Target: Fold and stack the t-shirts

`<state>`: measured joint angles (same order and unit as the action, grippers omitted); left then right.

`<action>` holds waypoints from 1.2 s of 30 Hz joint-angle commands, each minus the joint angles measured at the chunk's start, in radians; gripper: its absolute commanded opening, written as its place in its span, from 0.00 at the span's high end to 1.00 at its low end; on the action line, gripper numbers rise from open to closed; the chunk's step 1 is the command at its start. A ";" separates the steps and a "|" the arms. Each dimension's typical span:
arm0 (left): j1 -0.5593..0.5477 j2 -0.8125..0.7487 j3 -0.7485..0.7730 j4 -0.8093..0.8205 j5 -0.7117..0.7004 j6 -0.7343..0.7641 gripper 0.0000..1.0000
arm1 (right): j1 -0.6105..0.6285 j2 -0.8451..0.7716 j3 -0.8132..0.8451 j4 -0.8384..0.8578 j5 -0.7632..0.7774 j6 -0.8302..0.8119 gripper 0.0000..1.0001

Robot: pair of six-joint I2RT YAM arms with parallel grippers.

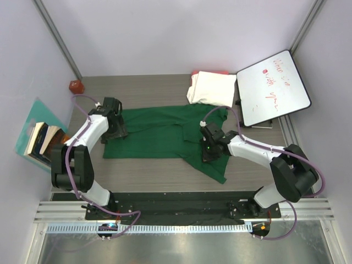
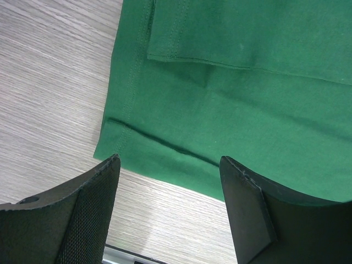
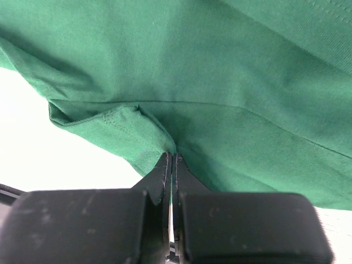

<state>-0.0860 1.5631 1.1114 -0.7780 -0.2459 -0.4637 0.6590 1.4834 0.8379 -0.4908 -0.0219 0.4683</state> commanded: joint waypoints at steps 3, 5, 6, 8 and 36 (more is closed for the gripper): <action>-0.006 -0.003 0.019 -0.013 -0.064 0.002 0.24 | 0.001 -0.034 0.032 -0.012 -0.012 -0.013 0.99; -0.004 -0.024 0.010 -0.030 -0.085 0.002 0.21 | 0.001 -0.041 0.038 -0.018 -0.015 -0.010 0.99; -0.004 -0.035 0.001 -0.032 -0.099 0.000 0.18 | 0.001 -0.047 0.040 -0.022 -0.016 -0.010 0.99; -0.004 -0.049 -0.027 -0.033 -0.116 -0.001 0.13 | 0.001 -0.061 0.043 -0.026 -0.016 -0.007 0.99; 0.077 0.115 -0.091 -0.020 0.030 -0.075 0.23 | 0.001 -0.140 0.056 -0.040 -0.061 -0.034 0.99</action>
<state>-0.0227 1.6413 0.9852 -0.8085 -0.2382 -0.5423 0.6590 1.3457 0.8600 -0.5541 -0.0639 0.4545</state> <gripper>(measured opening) 0.791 0.021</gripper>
